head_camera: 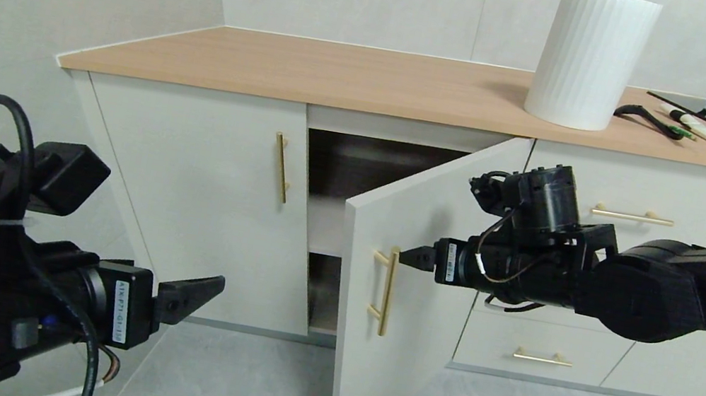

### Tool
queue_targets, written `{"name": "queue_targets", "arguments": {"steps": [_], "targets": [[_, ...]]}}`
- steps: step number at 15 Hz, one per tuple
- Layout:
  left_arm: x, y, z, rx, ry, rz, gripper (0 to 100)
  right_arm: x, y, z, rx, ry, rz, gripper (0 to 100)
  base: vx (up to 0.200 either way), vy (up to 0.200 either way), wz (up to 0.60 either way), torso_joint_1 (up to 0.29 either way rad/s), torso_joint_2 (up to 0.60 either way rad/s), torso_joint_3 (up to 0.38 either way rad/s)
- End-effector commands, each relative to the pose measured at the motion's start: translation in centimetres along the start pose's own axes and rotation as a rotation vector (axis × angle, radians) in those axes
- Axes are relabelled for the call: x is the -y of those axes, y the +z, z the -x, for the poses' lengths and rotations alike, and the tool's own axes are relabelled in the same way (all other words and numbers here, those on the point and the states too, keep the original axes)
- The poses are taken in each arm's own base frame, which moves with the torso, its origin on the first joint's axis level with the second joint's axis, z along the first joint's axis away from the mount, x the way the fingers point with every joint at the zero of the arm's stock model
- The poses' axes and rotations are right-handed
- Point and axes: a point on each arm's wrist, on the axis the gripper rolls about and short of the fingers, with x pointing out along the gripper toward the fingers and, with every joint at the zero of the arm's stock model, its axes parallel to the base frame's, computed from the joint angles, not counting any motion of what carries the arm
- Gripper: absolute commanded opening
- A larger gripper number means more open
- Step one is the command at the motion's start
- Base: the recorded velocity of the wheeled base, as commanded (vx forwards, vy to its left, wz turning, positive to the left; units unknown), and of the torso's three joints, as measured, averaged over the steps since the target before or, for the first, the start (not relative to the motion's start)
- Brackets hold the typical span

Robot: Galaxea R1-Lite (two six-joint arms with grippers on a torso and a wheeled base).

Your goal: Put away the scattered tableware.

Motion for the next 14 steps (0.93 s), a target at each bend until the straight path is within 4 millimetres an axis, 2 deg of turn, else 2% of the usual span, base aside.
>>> {"name": "queue_targets", "arguments": {"steps": [1, 6, 10, 13, 14], "targets": [[0.0, 0.0, -0.1, -0.001, 0.001, 0.0, 100, -0.1, -0.4, -1.1, 0.015, 0.007, -0.005, 100, 0.0, 0.0, 0.0, 0.0, 0.0, 0.0], [-0.1, -0.3, -0.1, -0.01, 0.015, -0.031, 100, -0.3, -0.4, -1.8, 0.037, 0.013, -0.045, 100, 0.0, 0.0, 0.0, 0.0, 0.0, 0.0], [-0.1, -0.4, -0.1, -0.012, 0.014, -0.036, 100, -0.2, -0.7, -2.9, 0.069, 0.012, -0.071, 100, 0.2, 0.0, 0.0, -0.003, 0.0, 0.001], [-0.1, -0.4, -0.1, -0.012, 0.014, -0.036, 100, -0.8, -0.7, -4.2, 0.105, -0.018, -0.113, 100, 0.0, 0.0, 0.0, 0.0, 0.0, 0.0], [-0.1, -0.4, -0.1, -0.012, 0.014, -0.036, 100, -1.2, -0.7, -4.3, 0.107, -0.015, -0.116, 100, 0.2, 0.0, 0.0, 0.002, 0.01, -0.002]]}}
